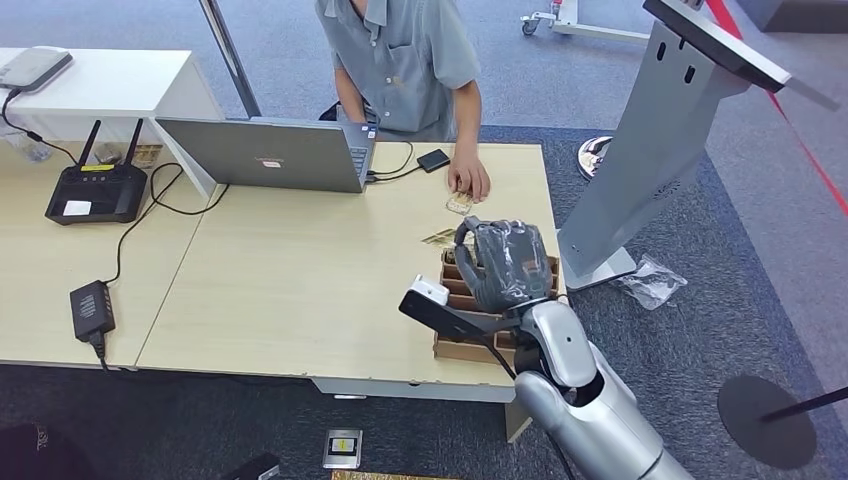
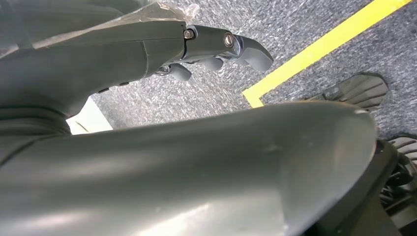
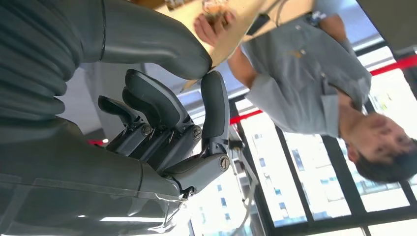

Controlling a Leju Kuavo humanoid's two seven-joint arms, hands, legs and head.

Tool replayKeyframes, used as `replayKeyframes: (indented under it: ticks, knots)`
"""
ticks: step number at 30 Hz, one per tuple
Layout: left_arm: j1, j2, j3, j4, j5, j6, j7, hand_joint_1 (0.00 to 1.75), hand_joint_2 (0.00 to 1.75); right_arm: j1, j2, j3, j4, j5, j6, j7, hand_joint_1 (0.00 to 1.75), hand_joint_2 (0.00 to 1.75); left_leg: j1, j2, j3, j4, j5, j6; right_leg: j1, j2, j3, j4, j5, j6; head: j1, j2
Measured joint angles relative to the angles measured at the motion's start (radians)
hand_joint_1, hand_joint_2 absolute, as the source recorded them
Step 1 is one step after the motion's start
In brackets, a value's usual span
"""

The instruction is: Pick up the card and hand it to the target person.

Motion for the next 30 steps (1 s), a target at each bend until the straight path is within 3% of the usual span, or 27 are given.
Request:
replayKeyframes:
  ticks: [10, 18, 30]
  knots:
    - [-0.003, -0.001, 0.0, 0.0, -0.021, -0.007, 0.011, 0.0, 0.0, -0.011, -0.003, -0.007, -0.025, 0.027, -0.03, -0.045, 1.75, 1.75, 0.0, 0.0, 0.0, 0.0, 0.0, 0.0, 0.0, 0.0, 0.0, 0.0, 0.0, 0.0, 0.0, 0.0]
    - [-0.02, -0.005, 0.0, 0.0, -0.039, -0.011, 0.031, 0.0, 0.0, -0.052, 0.011, -0.007, 0.028, 0.063, -0.01, 0.063, 1.75, 1.75, 0.0, 0.0, 0.0, 0.0, 0.0, 0.0, 0.0, 0.0, 0.0, 0.0, 0.0, 0.0, 0.0, 0.0]
    - [-0.048, -0.013, -0.001, 0.0, -0.068, -0.017, 0.052, 0.0, 0.0, -0.071, 0.012, -0.011, 0.089, 0.09, 0.008, 0.134, 1.75, 1.75, 0.0, 0.0, -0.001, 0.0, 0.0, 0.0, 0.0, 0.0, 0.0, 0.0, 0.0, 0.0, 0.0, 0.0]
